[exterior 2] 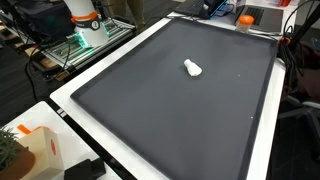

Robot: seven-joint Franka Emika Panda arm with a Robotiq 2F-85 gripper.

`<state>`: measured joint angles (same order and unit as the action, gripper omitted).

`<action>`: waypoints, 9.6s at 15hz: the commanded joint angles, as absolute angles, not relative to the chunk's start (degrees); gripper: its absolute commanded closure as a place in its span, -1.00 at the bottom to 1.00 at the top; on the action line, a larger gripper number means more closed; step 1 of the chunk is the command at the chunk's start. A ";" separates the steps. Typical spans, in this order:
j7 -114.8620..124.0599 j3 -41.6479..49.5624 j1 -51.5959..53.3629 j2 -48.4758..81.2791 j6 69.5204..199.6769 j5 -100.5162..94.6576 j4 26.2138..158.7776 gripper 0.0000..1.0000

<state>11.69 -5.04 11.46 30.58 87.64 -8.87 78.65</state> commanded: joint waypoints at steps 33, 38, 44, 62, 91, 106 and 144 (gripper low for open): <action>6.74 -1.87 8.45 59.52 84.29 -3.26 51.38 -1.00; 6.78 -1.86 8.70 61.72 82.17 -3.29 47.67 -1.00; 6.80 -2.13 8.63 59.20 82.38 -4.15 49.96 -1.00; 3.38 -2.16 8.63 41.27 93.04 -4.75 74.94 -1.00; -4.55 -2.78 0.88 19.41 137.22 0.65 118.05 -1.00; -5.80 -3.10 0.86 14.14 154.73 1.72 128.49 -1.00; -48.22 -30.74 -21.12 25.42 188.09 42.07 133.25 -1.00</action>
